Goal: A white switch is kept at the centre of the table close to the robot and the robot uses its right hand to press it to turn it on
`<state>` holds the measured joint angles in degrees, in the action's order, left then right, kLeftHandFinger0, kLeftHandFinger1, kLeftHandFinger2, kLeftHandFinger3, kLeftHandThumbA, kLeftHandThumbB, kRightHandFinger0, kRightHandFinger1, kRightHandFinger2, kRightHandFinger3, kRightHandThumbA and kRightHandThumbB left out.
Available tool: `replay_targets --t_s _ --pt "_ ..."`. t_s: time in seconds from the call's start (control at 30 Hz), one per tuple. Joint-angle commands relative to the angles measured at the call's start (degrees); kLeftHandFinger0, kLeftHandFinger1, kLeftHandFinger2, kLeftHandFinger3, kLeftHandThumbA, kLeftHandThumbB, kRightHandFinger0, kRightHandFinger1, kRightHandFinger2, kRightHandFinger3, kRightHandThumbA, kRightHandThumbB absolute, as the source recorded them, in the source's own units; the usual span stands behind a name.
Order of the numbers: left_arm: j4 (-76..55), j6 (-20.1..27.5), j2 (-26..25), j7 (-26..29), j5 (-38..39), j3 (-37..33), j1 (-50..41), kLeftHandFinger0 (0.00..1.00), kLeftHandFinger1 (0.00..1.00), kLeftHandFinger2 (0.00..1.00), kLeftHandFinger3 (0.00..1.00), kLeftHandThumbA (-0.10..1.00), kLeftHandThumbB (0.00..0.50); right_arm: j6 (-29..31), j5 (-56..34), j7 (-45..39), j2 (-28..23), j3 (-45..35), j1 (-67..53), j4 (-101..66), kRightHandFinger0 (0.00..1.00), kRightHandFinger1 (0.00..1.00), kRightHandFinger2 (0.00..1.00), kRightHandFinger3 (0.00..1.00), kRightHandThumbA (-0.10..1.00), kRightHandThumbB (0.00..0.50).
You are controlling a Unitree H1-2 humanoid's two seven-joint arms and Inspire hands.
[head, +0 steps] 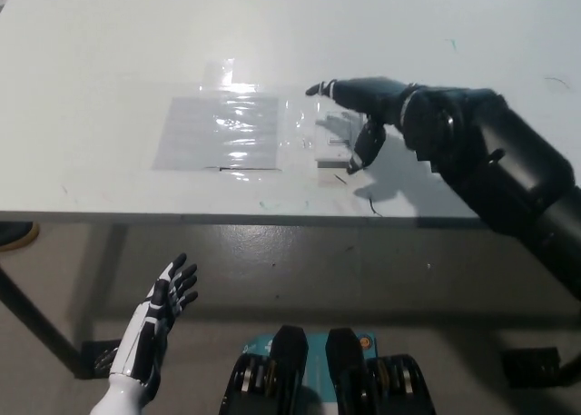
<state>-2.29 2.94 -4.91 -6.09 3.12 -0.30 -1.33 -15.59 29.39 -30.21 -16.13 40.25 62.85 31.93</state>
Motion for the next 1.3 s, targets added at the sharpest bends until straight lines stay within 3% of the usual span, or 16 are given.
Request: replay_targets --t_s 0.0,0.43,0.73,0.93,1.07,1.27 --pt "-2.1 1.9 -0.3 -0.5 0.2 -0.2 0.8 1.0 1.0 1.0 1.0 1.0 0.034 1.3 3.3 -1.5 1.0 0.9 2.2 0.7 1.0 1.0 1.0 1.0 0.99 0.236" --pt "-2.2 1.8 -0.4 -0.5 0.3 -0.1 1.0 1.0 1.0 1.0 1.0 1.0 0.026 4.5 5.6 -0.9 3.2 2.5 1.0 5.6 1.0 1.0 1.0 1.0 1.0 0.25" --pt "-2.2 1.6 -0.4 -0.7 0.7 0.0 1.5 1.0 1.0 1.0 1.0 1.0 0.048 6.4 6.9 0.2 2.9 1.6 0.9 9.6 1.0 1.0 1.0 1.0 1.0 0.255" --pt "-2.1 1.4 -0.4 -0.5 0.5 0.0 1.6 1.0 1.0 1.0 1.0 1.0 0.026 5.8 7.0 -0.2 2.1 0.9 -0.3 9.3 1.0 1.0 1.0 1.0 1.0 0.245" --pt "-2.0 1.7 -0.4 -0.5 0.6 0.1 1.6 1.0 1.0 1.0 1.0 1.0 0.037 5.6 6.8 -0.4 2.0 0.5 -2.3 8.3 1.0 1.0 1.0 1.0 1.0 0.23" --pt "-1.8 2.2 -0.3 -0.5 0.7 0.0 1.7 1.0 1.0 1.0 1.0 1.0 0.027 5.9 6.5 0.1 1.8 -0.3 -5.4 8.2 1.0 1.0 1.0 1.0 1.0 0.26"
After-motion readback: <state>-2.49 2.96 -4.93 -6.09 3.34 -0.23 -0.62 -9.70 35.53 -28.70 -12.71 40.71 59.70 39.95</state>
